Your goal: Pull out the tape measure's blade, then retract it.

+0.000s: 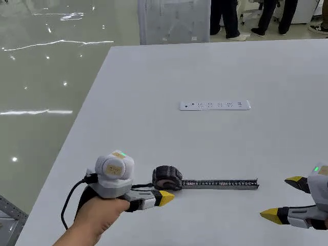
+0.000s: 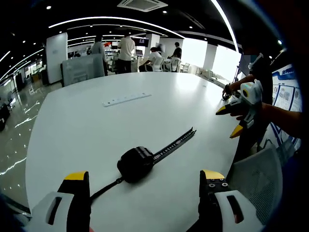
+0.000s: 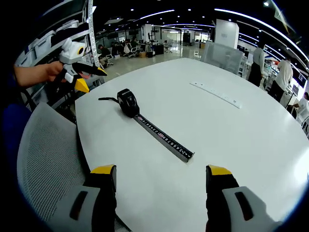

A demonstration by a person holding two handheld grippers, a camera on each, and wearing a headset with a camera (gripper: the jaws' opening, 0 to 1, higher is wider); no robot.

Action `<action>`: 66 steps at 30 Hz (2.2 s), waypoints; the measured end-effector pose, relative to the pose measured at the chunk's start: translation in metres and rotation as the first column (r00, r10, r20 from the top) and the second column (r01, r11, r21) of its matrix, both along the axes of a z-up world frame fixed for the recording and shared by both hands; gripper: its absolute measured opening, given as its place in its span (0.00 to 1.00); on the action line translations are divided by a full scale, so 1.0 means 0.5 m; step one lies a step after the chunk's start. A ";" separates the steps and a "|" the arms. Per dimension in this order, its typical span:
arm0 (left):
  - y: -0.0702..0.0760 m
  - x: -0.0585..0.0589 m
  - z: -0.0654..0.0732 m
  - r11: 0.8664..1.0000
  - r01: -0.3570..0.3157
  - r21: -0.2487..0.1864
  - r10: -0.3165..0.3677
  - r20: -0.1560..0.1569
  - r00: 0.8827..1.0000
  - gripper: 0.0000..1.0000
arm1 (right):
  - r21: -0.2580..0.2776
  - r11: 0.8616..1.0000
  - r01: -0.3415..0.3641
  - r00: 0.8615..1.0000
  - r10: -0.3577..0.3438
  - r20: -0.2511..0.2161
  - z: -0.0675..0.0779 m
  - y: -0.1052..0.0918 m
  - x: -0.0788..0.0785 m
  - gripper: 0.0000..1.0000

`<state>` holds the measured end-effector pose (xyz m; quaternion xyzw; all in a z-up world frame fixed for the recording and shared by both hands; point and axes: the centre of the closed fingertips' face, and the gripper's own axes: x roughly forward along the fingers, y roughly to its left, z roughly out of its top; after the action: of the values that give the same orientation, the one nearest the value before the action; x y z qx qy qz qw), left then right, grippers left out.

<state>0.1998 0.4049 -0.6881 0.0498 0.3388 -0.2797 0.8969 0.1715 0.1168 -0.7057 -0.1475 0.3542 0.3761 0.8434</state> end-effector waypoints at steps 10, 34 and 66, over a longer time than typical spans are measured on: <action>0.008 -0.033 0.026 0.999 -0.030 -0.011 0.031 0.017 0.999 0.96 | 0.064 0.993 0.100 0.995 -0.101 0.021 0.057 -0.004 -0.013 0.77; 0.067 -0.144 0.068 0.995 -0.100 -0.025 0.100 0.019 0.995 1.00 | 0.118 0.973 0.199 0.980 -0.197 -0.027 0.131 -0.027 -0.104 0.95; 0.094 -0.162 0.120 0.987 -0.160 0.002 0.160 0.038 0.986 1.00 | 0.141 0.957 0.253 0.967 -0.254 -0.012 0.190 -0.057 -0.149 0.99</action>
<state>0.1185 0.4520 -0.6279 0.0302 0.3253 -0.2050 0.9226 0.0971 0.0884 -0.6110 -0.0418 0.3401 0.2889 0.8939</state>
